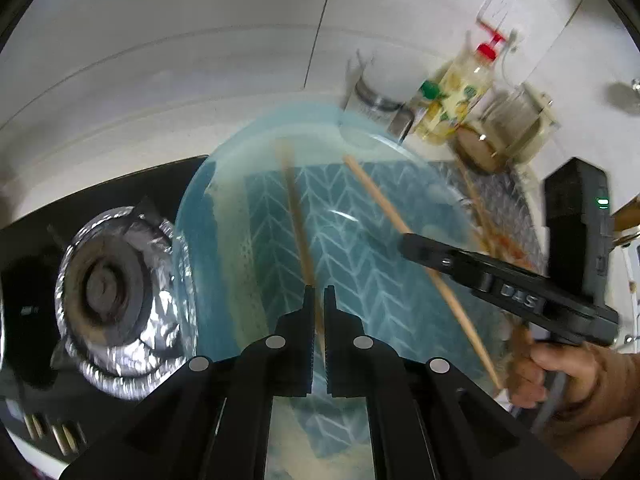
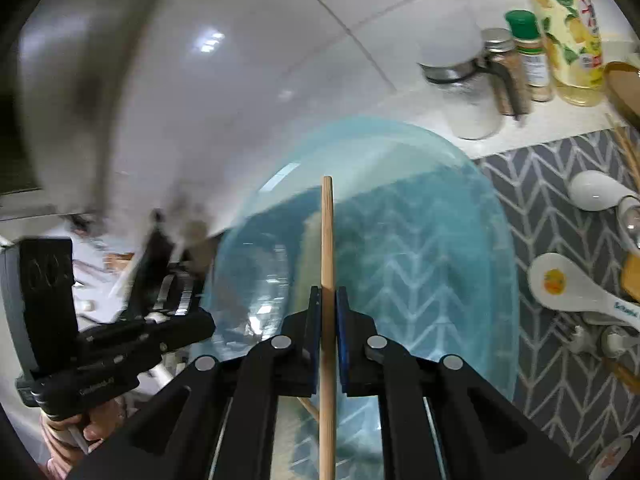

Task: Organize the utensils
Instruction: 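Carry both held chopsticks into the blue basin and open both tools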

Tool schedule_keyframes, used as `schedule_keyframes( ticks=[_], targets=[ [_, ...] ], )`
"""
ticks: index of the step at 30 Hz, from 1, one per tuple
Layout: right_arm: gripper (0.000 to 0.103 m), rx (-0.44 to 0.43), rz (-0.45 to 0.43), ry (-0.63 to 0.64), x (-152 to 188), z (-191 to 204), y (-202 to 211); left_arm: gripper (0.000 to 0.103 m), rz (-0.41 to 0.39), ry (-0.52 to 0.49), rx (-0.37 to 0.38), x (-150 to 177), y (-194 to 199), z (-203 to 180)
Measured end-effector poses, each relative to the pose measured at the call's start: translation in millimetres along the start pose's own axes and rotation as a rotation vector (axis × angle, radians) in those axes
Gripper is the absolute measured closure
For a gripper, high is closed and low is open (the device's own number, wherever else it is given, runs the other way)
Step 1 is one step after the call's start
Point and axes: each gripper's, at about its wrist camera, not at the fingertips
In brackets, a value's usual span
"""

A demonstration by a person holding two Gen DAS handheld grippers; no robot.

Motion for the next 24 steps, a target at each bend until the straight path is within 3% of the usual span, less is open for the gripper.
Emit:
schedule_keyframes(
  ticks=[3, 8, 9, 11, 14, 18, 20, 22, 23, 24],
  targets=[
    [0.095, 0.077, -0.005, -0.019, -6, 0, -9, 0.098, 0.016, 0.012, 0.001, -15, -21, 11],
    [0.094, 0.126, 0.046, 0.001, -15, 7, -19, 0.096, 0.002, 0.026, 0.007, -19, -34, 14],
    [0.094, 0.13, 0.046, 0.002, -16, 6, -18, 0.094, -0.002, 0.035, 0.001, -18, -33, 13],
    [0.094, 0.164, 0.032, 0.023, -17, 7, -15, 0.079, -0.018, 0.047, -0.014, -15, -28, 11],
    [0.094, 0.162, 0.023, 0.043, -22, 7, -7, 0.075, -0.044, 0.074, -0.032, -9, -18, 10],
    [0.094, 0.158, -0.068, 0.088, -31, 5, 38, 0.071, -0.127, 0.072, -0.035, -2, 15, -16],
    [0.094, 0.153, -0.141, 0.129, -36, 0, 79, 0.056, -0.188, 0.036, -0.033, 1, 35, -44],
    [0.09, 0.172, -0.22, 0.168, -40, -8, 120, 0.053, -0.248, -0.011, -0.019, 4, 52, -78],
    [0.081, 0.183, -0.268, 0.185, -39, -15, 144, 0.049, -0.274, -0.044, 0.006, 5, 58, -101],
    [0.064, 0.192, -0.301, 0.194, -39, -23, 162, 0.045, -0.291, -0.067, 0.025, 5, 60, -120]
  ],
)
Point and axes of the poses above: each gripper's, at about its wrist camera, not at the fingertips, and y roughly against the way its jaws point, z to its left, x to its underside, and after that the axes turned 12 degrees about z, right-handed
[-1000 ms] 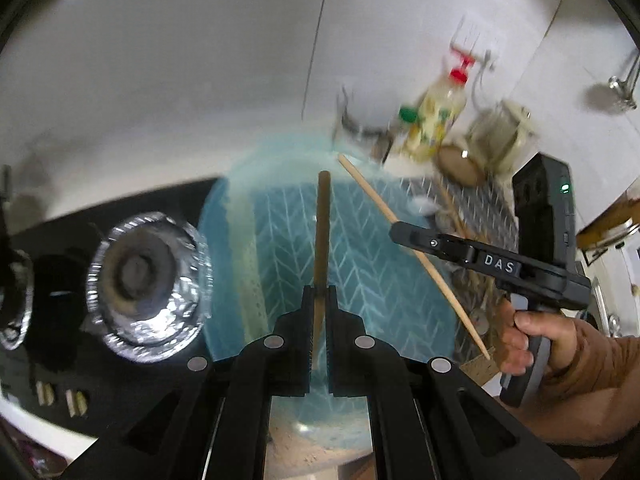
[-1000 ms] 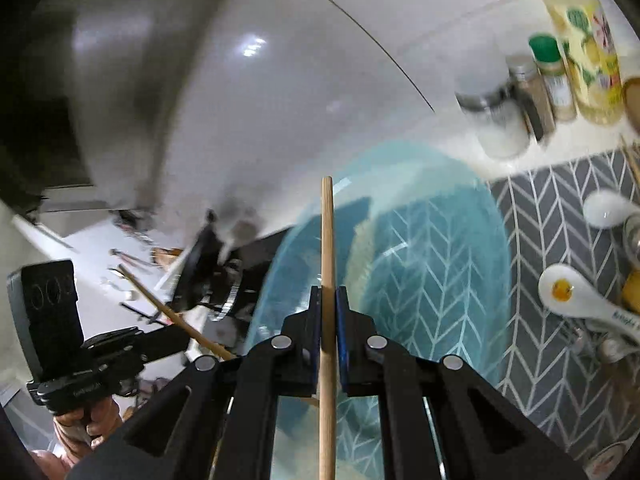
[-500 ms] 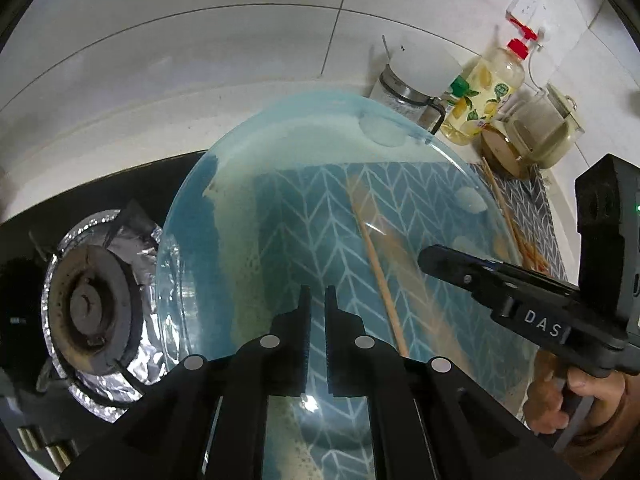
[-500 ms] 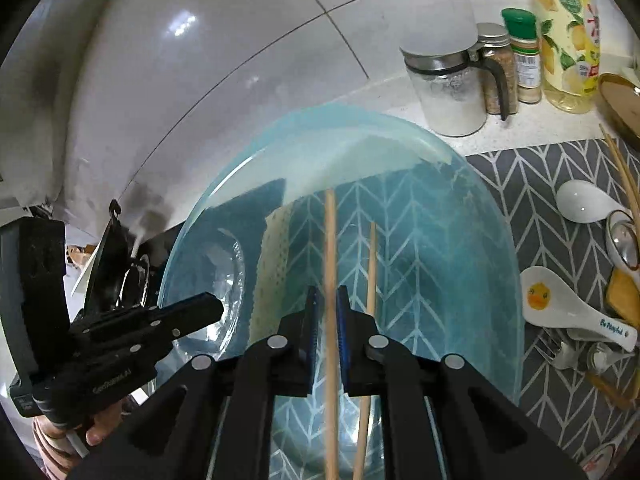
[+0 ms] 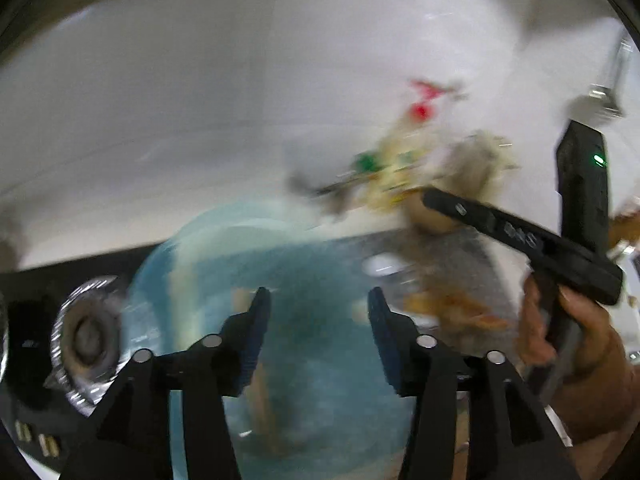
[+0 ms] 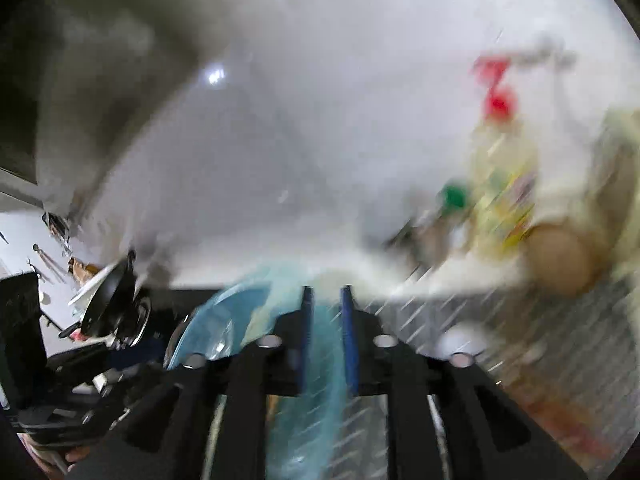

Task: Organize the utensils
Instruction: 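Carry both held chopsticks into the blue basin and open both tools, then grasp more wooden chopsticks from the pile with both tools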

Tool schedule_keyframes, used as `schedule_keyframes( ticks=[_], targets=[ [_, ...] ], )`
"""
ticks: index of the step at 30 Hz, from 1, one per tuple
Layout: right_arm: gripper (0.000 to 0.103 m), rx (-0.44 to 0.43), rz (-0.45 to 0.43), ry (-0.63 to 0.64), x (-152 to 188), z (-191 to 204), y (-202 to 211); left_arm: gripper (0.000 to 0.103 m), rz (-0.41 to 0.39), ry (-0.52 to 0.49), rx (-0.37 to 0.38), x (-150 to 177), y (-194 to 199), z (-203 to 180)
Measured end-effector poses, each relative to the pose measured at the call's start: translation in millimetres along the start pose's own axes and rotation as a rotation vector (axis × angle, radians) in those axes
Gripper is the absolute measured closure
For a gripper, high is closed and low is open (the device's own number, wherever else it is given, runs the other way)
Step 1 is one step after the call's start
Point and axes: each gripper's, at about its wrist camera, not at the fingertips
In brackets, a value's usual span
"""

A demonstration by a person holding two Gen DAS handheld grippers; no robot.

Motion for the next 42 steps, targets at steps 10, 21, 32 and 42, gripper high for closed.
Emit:
schedule_keyframes(
  ticks=[10, 21, 32, 42],
  targets=[
    [0.045, 0.089, 0.04, -0.108, 34, -159, 51, 0.038, 0.107, 0.03, 0.012, -22, -145, -122],
    [0.051, 0.071, 0.171, -0.159, 68, -222, 27, 0.06, 0.257, 0.119, -0.063, -42, -262, -129],
    [0.051, 0.039, 0.189, -0.159, 66, -233, 15, 0.066, 0.258, 0.101, -0.067, -58, -259, -145],
    [0.051, -0.017, 0.237, -0.115, 50, -227, -20, 0.081, 0.295, 0.166, -0.016, -56, -275, -130]
  ],
)
Point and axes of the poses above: each gripper's, at about its wrist camera, not at the fingertips, and y roughly against the way its jaws point, z to its left, x to its underside, and after that the axes turned 12 degrees about z, right-handed
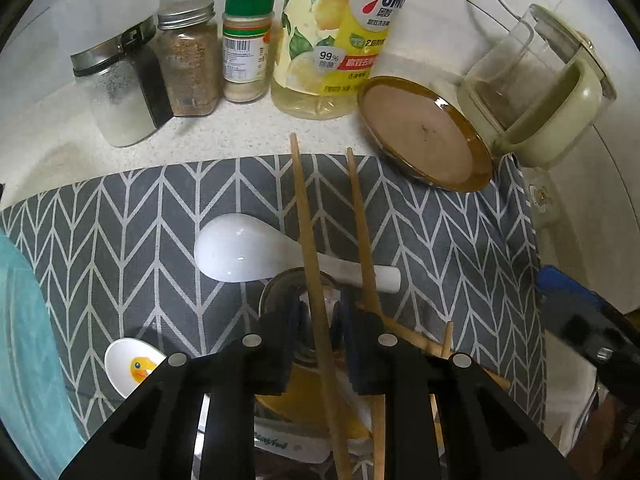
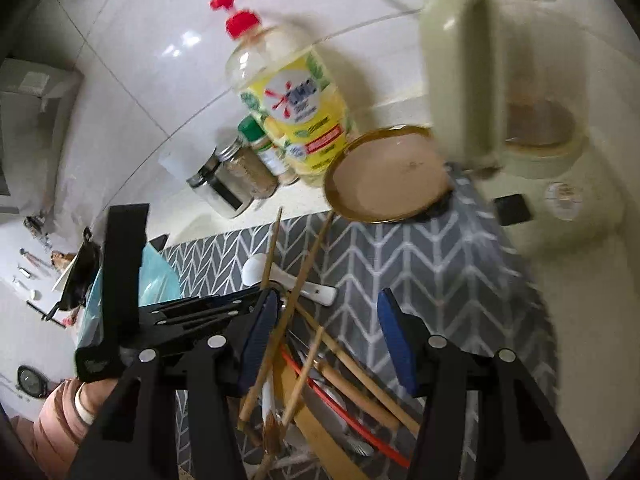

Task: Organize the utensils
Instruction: 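Grasp more wooden chopsticks from the pile with both tools, then carry the chopsticks into the blue basin and open both tools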

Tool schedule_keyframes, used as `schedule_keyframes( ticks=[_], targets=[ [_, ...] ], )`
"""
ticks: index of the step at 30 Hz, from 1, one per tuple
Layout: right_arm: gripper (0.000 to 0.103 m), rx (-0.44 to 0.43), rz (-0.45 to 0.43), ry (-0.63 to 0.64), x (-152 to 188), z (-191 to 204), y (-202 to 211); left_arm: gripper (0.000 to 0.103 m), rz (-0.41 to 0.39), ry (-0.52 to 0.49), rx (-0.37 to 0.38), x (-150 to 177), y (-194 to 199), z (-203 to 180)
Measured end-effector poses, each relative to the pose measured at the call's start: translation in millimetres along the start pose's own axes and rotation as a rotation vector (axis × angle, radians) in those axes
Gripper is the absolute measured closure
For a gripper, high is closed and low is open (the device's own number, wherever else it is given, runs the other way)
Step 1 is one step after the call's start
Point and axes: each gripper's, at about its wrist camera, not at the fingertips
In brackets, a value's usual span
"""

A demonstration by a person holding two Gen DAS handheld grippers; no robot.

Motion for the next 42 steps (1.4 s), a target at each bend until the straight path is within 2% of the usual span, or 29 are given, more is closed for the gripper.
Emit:
schedule_keyframes(
  ticks=[1, 4, 6, 10, 13, 14, 17, 19, 24, 26, 27, 34, 38, 42],
  targets=[
    [0.051, -0.021, 0.017, -0.005, -4, 0, -9, 0.081, 0.004, 0.013, 0.013, 2, 1, 3],
    [0.066, -0.072, 0.064, -0.024, -12, 0, -30, 0.086, 0.033, 0.064, 0.068, 7, 8, 18],
    [0.067, -0.098, 0.095, -0.024, -17, 3, -45, 0.086, 0.03, 0.065, 0.077, 11, 8, 24],
    [0.069, -0.091, 0.15, -0.01, -28, 10, -75, 0.085, 0.022, 0.013, 0.041, 17, 6, 16],
    [0.072, -0.09, 0.18, -0.007, -36, 12, -95, 0.085, 0.022, 0.045, 0.08, 17, 5, 23],
    [0.078, -0.08, 0.186, -0.011, -38, 11, -99, 0.085, 0.023, 0.059, 0.094, 15, 3, 25],
    [0.089, -0.155, 0.204, -0.048, -43, 2, -113, 0.086, 0.034, 0.083, 0.126, 10, 1, 32],
    [0.09, -0.208, 0.205, -0.088, -43, -6, -116, 0.086, 0.044, 0.09, 0.135, 9, 2, 35],
    [0.096, -0.205, 0.152, -0.114, -36, -13, -96, 0.086, 0.036, 0.072, 0.099, 2, -2, 27],
    [0.096, -0.197, 0.12, -0.108, -34, -13, -84, 0.095, 0.046, 0.097, 0.115, -1, -3, 29],
    [0.096, -0.194, 0.104, -0.105, -33, -13, -78, 0.096, 0.05, 0.107, 0.124, -2, -4, 30],
    [0.096, -0.21, 0.022, -0.147, -22, -15, -41, 0.096, 0.038, 0.072, 0.129, 16, 18, 23],
    [0.096, -0.222, -0.039, -0.151, -24, -3, -13, 0.096, -0.064, 0.042, 0.162, 33, 78, 20],
    [0.096, -0.245, -0.11, -0.116, -27, 36, 22, 0.096, -0.175, 0.028, 0.177, 51, 154, 35]
  ],
)
Point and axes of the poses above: each gripper's, at about its wrist camera, not at the fingertips, and y roughly against the way its jaws point, z to its left, x to its underside, and after that the axes turned 12 degrees about z, right-handed
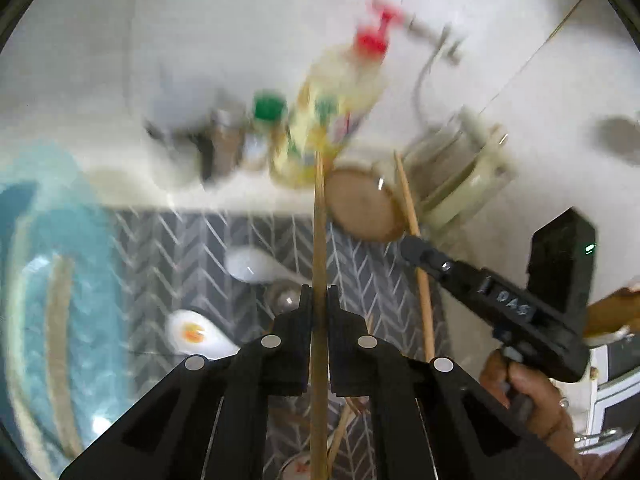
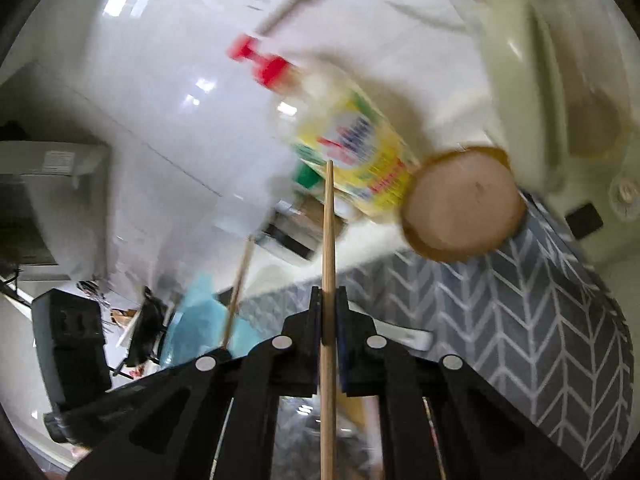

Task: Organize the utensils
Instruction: 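Carry the chopsticks into the blue basin and open both tools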

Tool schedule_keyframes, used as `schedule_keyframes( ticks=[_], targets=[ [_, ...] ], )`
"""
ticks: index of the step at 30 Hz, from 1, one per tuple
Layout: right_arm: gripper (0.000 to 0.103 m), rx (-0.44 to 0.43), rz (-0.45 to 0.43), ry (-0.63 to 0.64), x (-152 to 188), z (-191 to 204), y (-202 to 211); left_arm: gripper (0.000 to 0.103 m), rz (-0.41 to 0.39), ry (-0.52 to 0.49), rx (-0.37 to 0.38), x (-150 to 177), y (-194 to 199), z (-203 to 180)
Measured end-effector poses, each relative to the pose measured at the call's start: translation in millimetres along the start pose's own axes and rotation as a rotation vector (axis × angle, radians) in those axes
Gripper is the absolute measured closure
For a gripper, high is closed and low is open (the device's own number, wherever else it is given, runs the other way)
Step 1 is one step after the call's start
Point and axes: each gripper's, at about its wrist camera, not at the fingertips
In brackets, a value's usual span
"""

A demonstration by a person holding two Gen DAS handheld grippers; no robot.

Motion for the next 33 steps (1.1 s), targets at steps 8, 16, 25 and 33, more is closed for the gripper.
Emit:
schedule_keyframes(
  ticks=[8, 16, 25, 33],
  targets=[
    [0.096, -0.095, 0.001, 0.134, 18, 135, -35, 0.096, -0.096, -0.013, -0.183, 3, 111, 83],
    [0.096, -0.099, 0.178, 0.058, 68, 191, -142, 0.096, 0.027, 0.037, -0.232, 23, 91, 192],
    [0.096, 0.13, 0.297, -0.026, 93, 197, -225, 0.095, 0.135, 0.101, -0.197, 34, 41, 249],
    [0.094, 0.269, 0.374, -0.006, 95, 201, -245, 0.091, 0.147, 0.107, -0.182, 37, 31, 254]
  ],
)
Point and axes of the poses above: each gripper's, at about its wrist camera, not at the fingertips, and y roughly against the way its jaws point, z to its left, x to its underside, and after that the axes turned 12 degrees about z, right-handed
